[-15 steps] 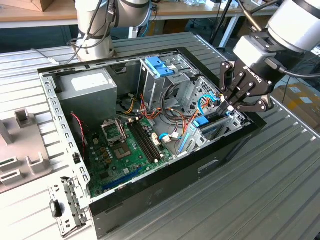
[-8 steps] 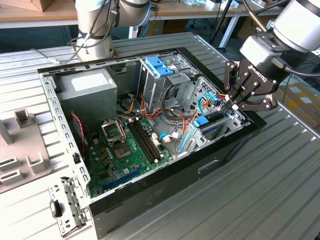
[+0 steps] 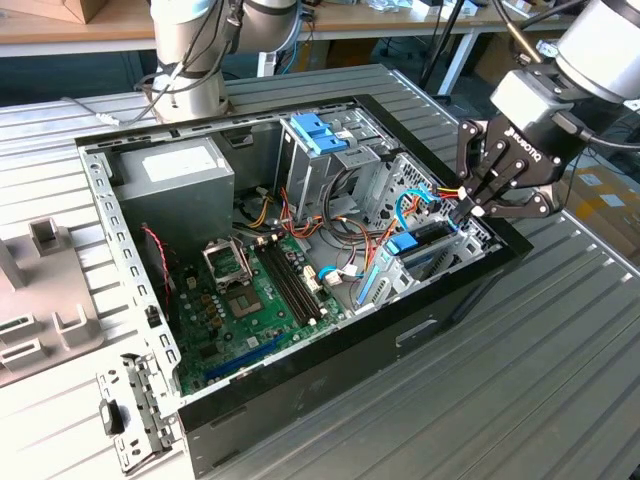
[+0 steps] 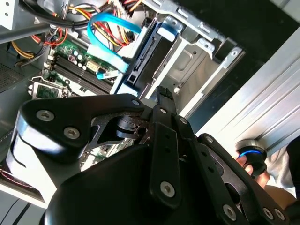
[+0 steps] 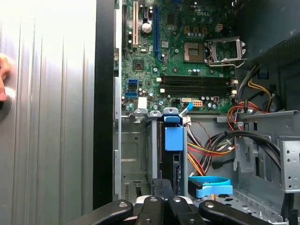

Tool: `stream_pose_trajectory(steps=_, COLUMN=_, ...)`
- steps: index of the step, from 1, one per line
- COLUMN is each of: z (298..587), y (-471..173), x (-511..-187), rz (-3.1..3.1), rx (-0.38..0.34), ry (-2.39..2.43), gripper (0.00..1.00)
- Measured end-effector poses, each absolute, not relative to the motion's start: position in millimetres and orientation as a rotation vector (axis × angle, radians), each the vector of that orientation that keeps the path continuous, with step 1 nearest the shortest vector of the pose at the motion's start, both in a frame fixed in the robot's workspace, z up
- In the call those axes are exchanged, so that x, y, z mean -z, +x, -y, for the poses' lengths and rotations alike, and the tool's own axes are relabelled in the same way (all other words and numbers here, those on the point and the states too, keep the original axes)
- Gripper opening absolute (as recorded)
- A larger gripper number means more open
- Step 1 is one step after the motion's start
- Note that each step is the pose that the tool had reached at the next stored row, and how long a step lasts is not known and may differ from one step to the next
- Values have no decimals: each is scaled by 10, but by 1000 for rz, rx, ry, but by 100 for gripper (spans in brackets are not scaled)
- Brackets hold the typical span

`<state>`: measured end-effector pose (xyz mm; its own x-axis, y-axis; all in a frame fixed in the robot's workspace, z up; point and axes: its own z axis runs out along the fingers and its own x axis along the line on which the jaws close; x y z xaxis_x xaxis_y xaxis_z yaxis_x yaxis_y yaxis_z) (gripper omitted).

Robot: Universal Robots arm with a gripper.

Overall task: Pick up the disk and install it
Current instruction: 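Insert the disk into the insertion slot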

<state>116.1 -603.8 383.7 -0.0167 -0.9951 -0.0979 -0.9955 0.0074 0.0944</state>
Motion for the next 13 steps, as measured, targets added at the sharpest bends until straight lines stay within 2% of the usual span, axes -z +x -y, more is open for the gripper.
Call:
stream_pose_trajectory(steps=10, z=6044, y=1334, x=-3837, rz=-2229, rx=-218, ry=-2202, gripper=11)
stream_pose_trajectory(steps=13, z=6045, y=1335, x=-3834, rz=-2216, rx=-189, ry=-2192, gripper=11)
